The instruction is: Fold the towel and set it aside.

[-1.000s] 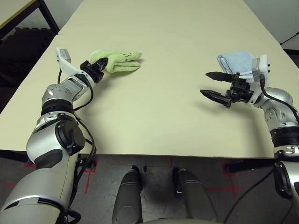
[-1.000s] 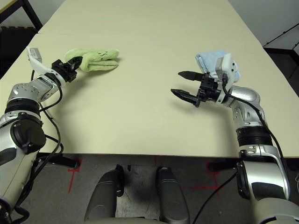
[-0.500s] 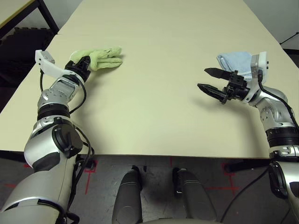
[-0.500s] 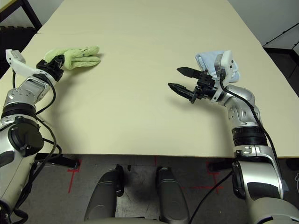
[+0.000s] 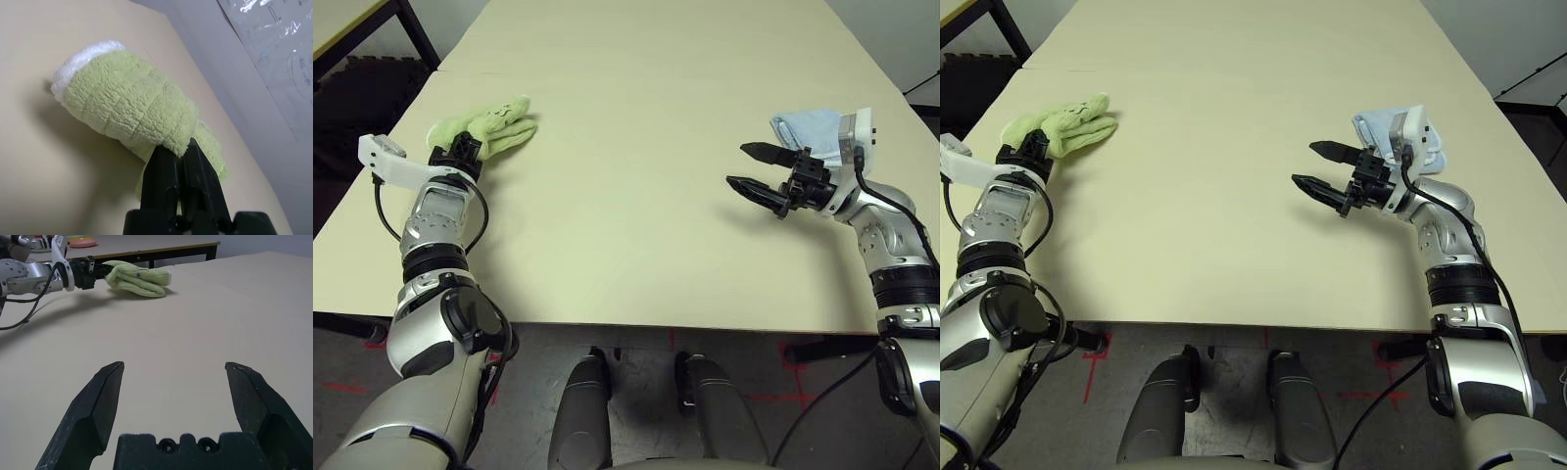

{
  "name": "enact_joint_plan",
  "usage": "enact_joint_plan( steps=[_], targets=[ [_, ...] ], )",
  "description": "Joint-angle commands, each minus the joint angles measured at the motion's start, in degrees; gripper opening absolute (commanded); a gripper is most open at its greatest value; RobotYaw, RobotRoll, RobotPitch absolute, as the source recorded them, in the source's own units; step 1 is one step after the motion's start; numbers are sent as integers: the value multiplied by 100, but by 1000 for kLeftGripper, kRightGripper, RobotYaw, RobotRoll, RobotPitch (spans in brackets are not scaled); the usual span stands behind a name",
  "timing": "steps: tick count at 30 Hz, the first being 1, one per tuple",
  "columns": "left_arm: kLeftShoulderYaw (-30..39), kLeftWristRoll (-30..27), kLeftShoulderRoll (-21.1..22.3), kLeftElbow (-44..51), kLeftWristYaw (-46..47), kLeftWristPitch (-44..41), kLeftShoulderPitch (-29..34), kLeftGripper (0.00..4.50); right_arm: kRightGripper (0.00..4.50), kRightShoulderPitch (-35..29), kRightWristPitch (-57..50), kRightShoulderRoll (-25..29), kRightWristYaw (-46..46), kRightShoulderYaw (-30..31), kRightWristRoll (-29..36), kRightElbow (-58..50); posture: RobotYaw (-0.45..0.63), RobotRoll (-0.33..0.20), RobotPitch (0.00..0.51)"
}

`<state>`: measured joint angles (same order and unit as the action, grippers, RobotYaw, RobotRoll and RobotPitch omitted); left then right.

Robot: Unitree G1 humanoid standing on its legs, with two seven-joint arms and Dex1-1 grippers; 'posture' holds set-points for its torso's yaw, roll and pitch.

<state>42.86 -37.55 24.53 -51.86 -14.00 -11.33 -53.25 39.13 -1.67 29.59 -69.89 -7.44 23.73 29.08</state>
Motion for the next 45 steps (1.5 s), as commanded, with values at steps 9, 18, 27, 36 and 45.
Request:
enact_joint_plan(
  steps=[9,18,27,36,45],
  targets=[
    [-300,83,111,-57,314,-417,139,38,4500,104,194,30,-114,36,-98,161,19,0,182],
    [-687,40,702,503,666,-2493,405,2680,4500,255,354,36,-269,86,-192,409,28,0,183],
    [-559,-12,1330,1805,1431,-4580,992,4461,4500,376,461,-51,-309,92,-227,604,49,0,183],
    [-2321,113,1902,3699,-1131,-4226,1662,4461,4500,456,426,-128,-59,-67,-171,639,43,0,179],
    [-3009,1085,1560,3744,-2193,-1444,1446,4461,4500,806,750,-873,3039,-474,-706,1126,39,0,169]
  ],
)
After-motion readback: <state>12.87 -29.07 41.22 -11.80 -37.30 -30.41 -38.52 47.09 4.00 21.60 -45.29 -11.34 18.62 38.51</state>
